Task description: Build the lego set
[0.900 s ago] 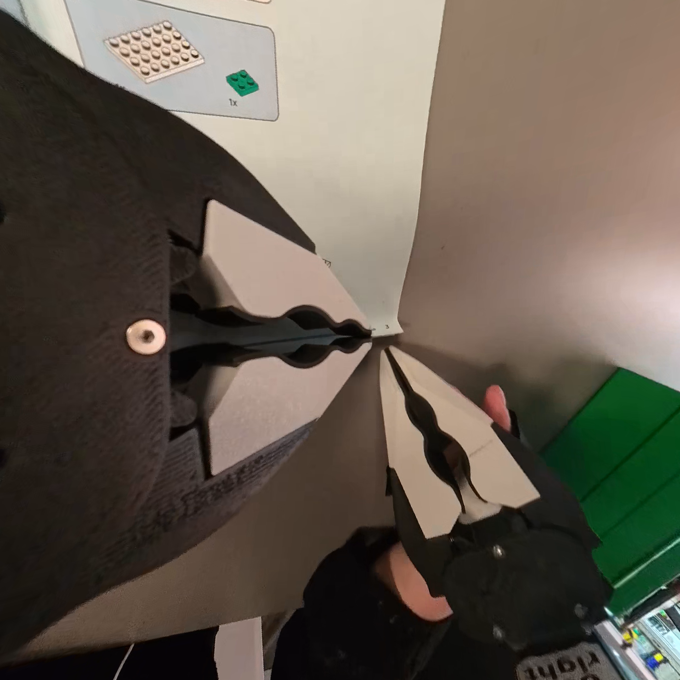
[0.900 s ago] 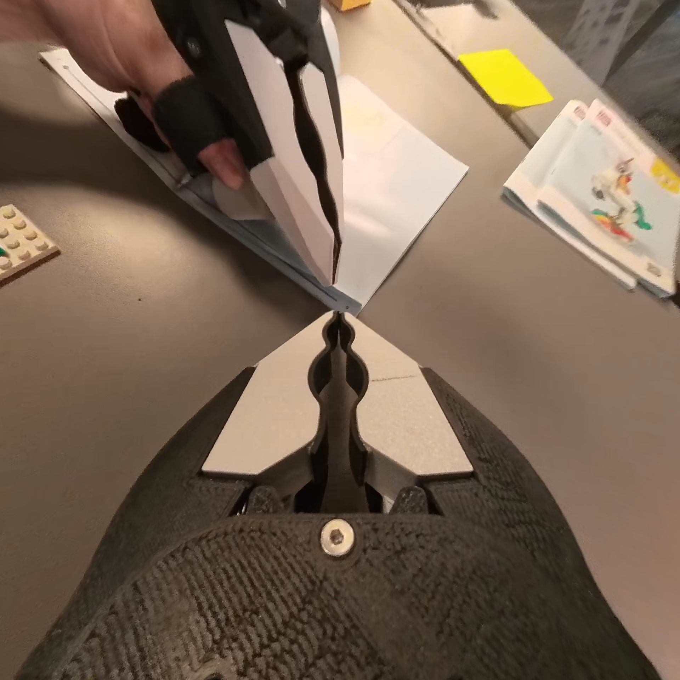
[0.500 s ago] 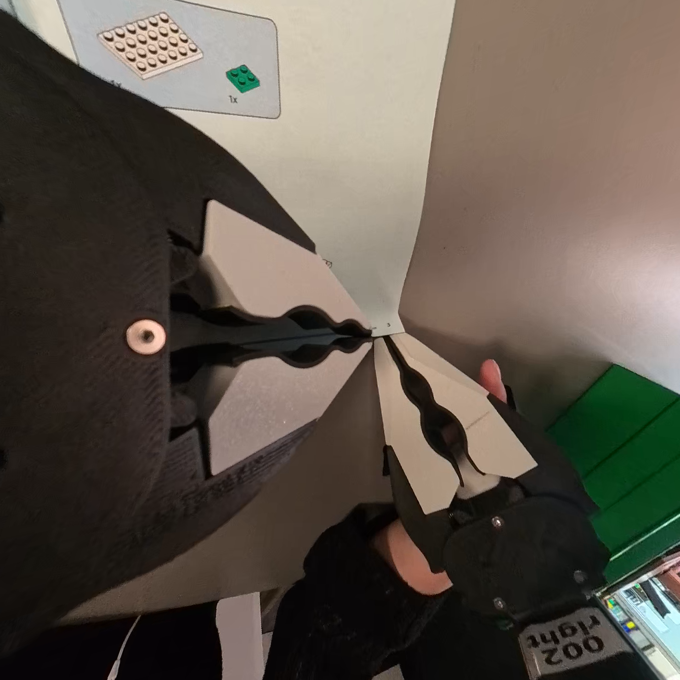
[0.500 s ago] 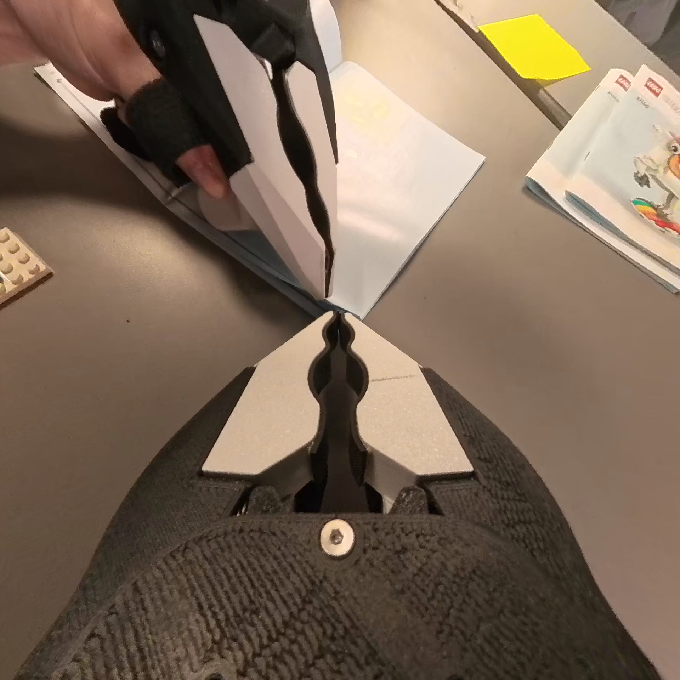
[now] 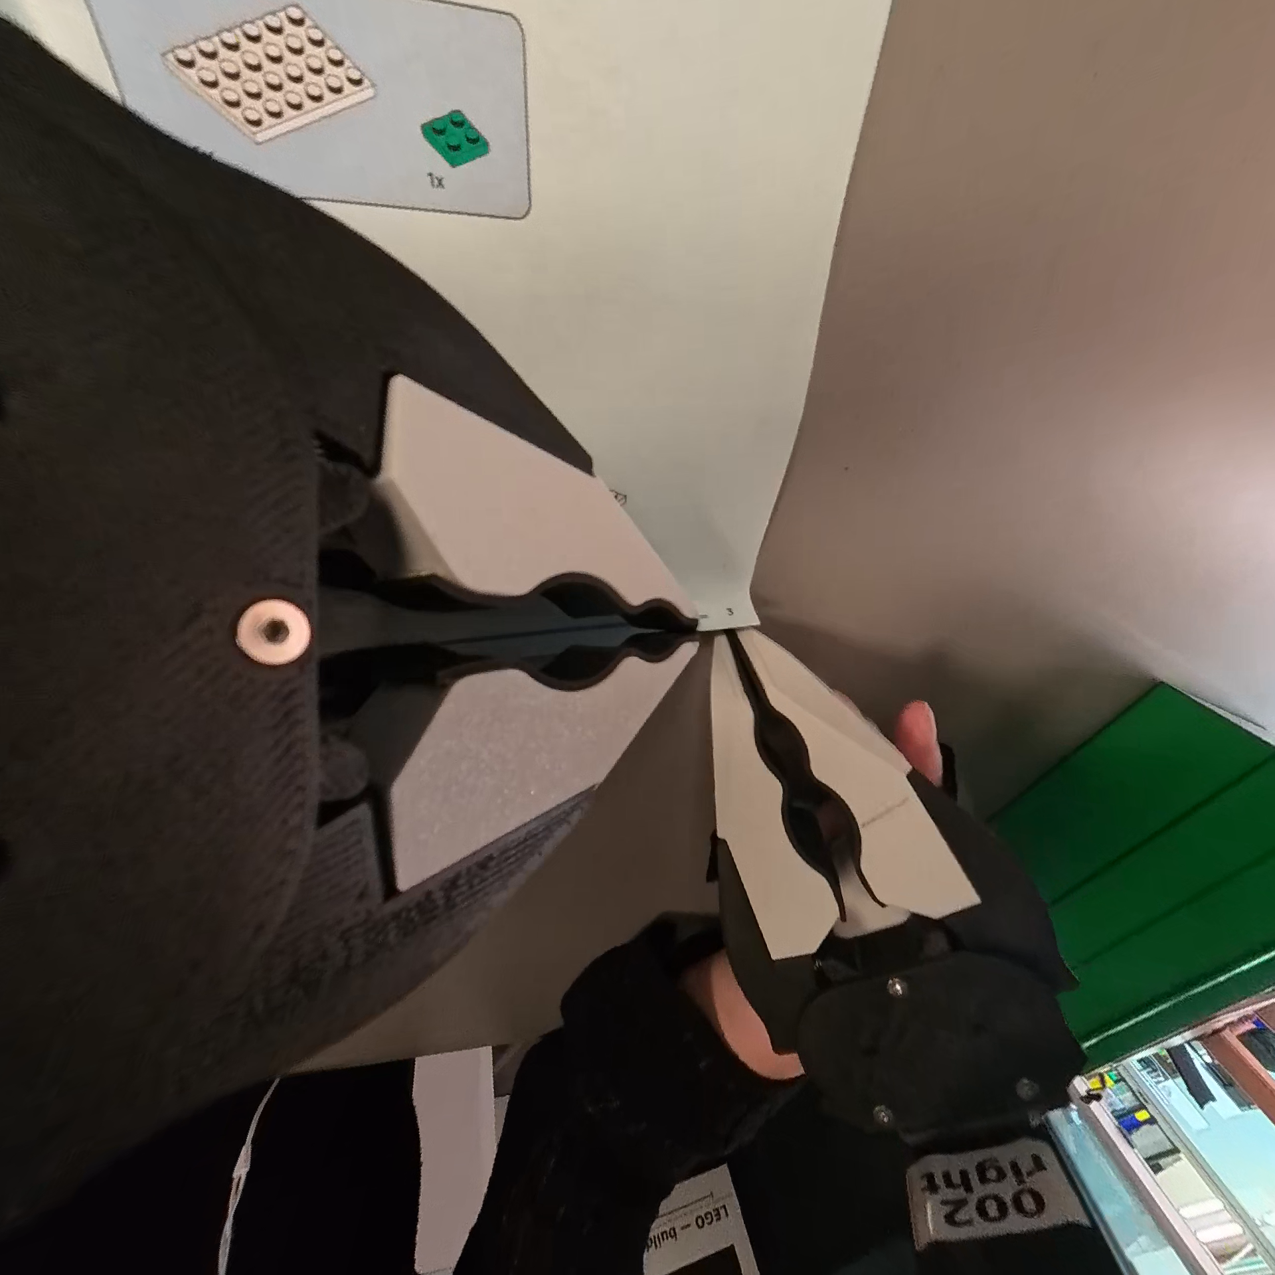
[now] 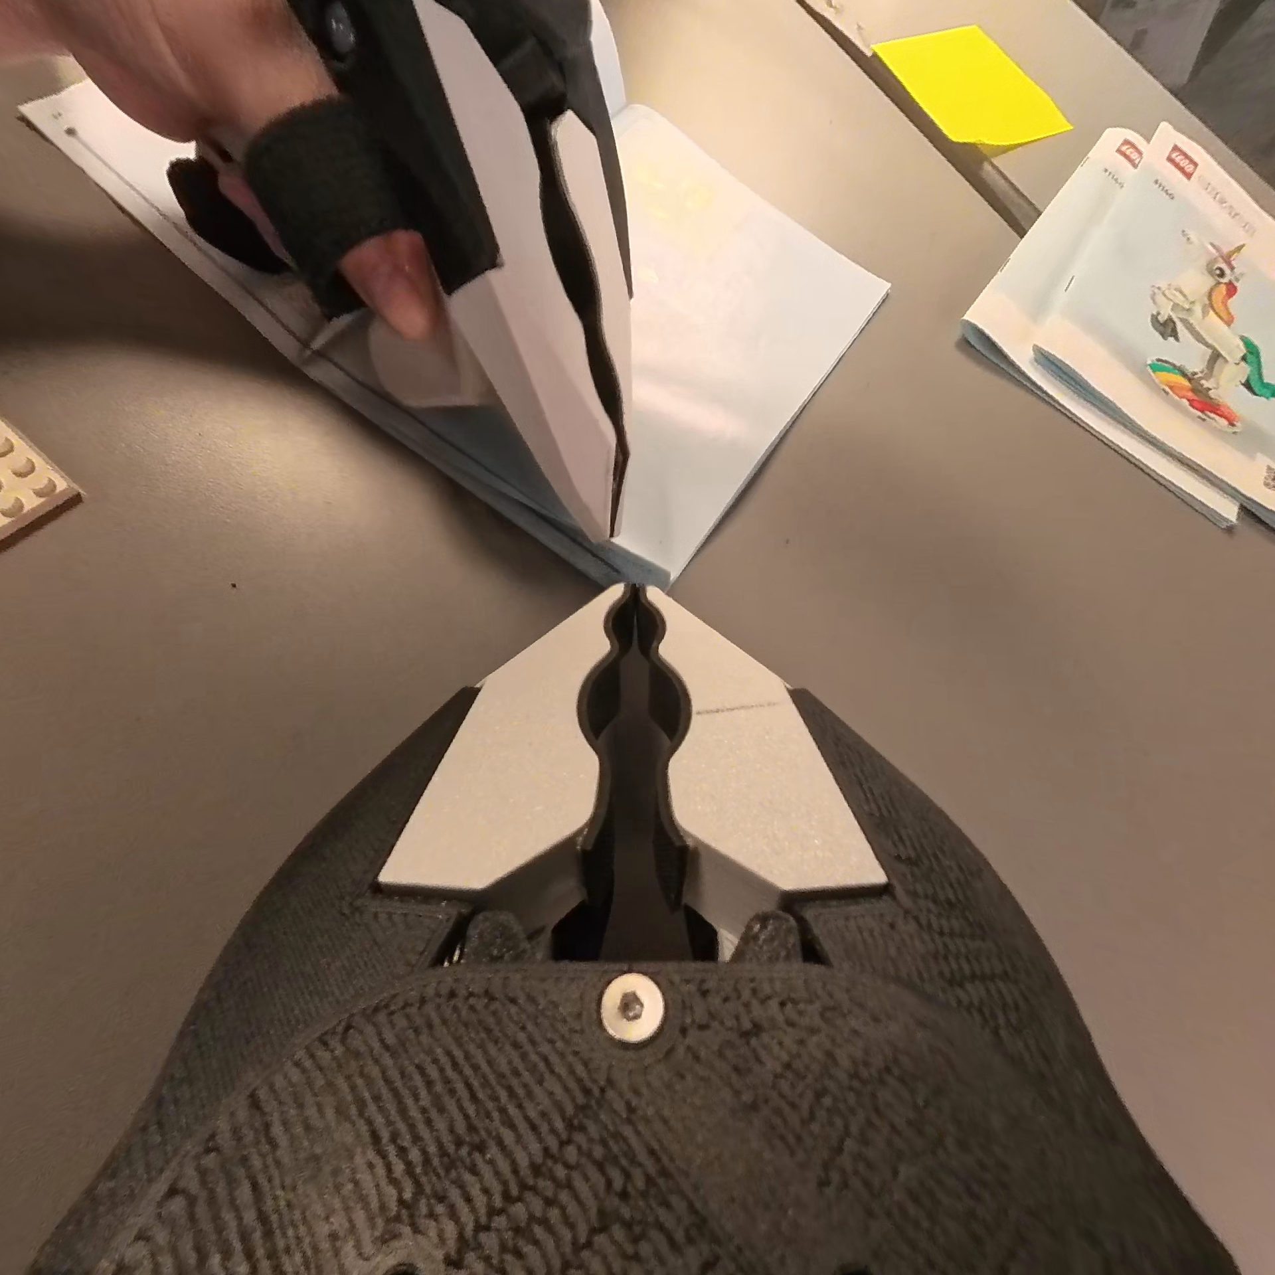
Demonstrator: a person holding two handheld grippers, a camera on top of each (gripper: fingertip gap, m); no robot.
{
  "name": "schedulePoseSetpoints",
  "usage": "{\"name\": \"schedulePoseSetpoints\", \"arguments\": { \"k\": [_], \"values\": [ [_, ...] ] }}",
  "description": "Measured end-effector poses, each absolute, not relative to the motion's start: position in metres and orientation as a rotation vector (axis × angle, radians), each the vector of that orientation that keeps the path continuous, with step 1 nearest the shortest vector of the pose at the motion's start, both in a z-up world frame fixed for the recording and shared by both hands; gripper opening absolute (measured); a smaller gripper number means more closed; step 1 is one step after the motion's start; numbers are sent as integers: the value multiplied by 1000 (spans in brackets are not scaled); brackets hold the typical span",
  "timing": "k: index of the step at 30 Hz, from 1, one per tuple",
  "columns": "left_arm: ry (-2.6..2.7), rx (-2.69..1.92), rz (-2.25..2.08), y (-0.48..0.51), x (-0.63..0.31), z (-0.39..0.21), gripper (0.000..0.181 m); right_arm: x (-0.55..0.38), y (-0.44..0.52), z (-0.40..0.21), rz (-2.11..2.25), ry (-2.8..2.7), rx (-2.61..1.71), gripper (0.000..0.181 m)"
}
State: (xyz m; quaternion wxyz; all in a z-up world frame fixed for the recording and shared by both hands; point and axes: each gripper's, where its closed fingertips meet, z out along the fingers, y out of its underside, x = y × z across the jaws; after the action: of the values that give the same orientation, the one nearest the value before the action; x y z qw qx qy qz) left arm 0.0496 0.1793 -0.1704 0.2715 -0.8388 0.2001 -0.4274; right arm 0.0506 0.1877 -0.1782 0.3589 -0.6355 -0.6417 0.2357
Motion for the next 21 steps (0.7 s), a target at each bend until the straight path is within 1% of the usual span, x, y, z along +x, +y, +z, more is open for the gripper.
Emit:
{"name": "schedulePoseSetpoints", "arguments": {
  "k": [12, 21],
  "values": [
    [551, -2264, -1172, 178, 50, -170, 0, 59, 191, -165, 671, -1562, -1626, 0],
    [549, -2265, -1209, 177, 51, -170, 0, 58, 187, -172, 636, -1618, -1623, 4]
  ]
}}
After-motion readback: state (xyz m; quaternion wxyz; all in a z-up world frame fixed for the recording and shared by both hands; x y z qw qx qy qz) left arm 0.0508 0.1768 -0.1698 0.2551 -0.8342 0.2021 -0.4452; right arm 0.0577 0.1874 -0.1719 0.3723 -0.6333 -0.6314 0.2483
